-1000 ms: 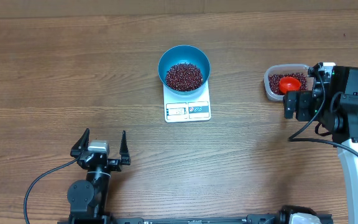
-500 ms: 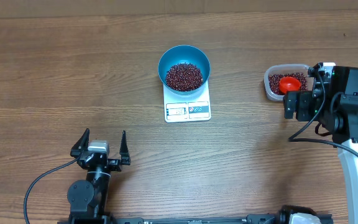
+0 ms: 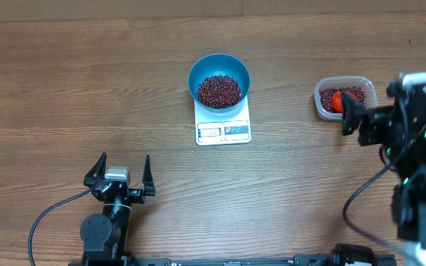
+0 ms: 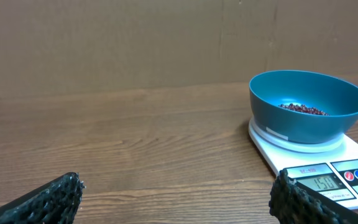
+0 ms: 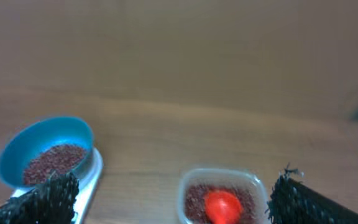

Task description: Scoop item into bowl and weigh 150g on scale

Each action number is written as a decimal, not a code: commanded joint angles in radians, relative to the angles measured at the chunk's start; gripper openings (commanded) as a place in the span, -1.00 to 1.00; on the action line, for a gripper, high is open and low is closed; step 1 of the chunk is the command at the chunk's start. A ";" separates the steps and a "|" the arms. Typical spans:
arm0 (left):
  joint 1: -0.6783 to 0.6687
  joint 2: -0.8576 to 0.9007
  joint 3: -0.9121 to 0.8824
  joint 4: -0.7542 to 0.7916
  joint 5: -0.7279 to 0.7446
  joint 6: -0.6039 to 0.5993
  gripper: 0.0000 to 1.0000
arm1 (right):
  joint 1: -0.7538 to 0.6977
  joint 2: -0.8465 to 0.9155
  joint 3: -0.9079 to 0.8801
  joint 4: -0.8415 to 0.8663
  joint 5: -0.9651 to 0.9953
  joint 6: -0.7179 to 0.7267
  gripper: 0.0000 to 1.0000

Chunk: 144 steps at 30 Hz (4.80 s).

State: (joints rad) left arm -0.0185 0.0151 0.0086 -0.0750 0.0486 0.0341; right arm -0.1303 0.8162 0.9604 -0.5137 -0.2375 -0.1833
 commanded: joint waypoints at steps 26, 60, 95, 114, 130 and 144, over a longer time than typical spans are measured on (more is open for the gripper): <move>0.007 -0.011 -0.004 -0.002 -0.003 0.022 0.99 | 0.009 -0.592 -0.953 0.832 -0.004 0.419 1.00; 0.007 -0.011 -0.004 -0.002 -0.003 0.022 0.99 | 0.030 -0.814 -0.953 0.435 0.139 0.384 1.00; 0.007 -0.011 -0.004 -0.002 -0.003 0.022 0.99 | 0.064 -0.814 -0.953 0.437 0.091 0.149 1.00; 0.007 -0.011 -0.004 -0.002 -0.003 0.022 1.00 | 0.063 -0.814 -0.953 0.440 0.106 0.186 1.00; 0.007 -0.011 -0.004 -0.002 -0.003 0.022 0.99 | 0.063 -0.814 -0.953 0.440 0.106 0.186 1.00; 0.007 -0.011 -0.004 -0.002 -0.003 0.022 0.99 | 0.063 -0.814 -0.953 0.440 0.106 0.186 1.00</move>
State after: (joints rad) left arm -0.0185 0.0151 0.0086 -0.0750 0.0483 0.0368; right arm -0.0750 0.0128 0.0185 -0.0788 -0.1413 -0.0032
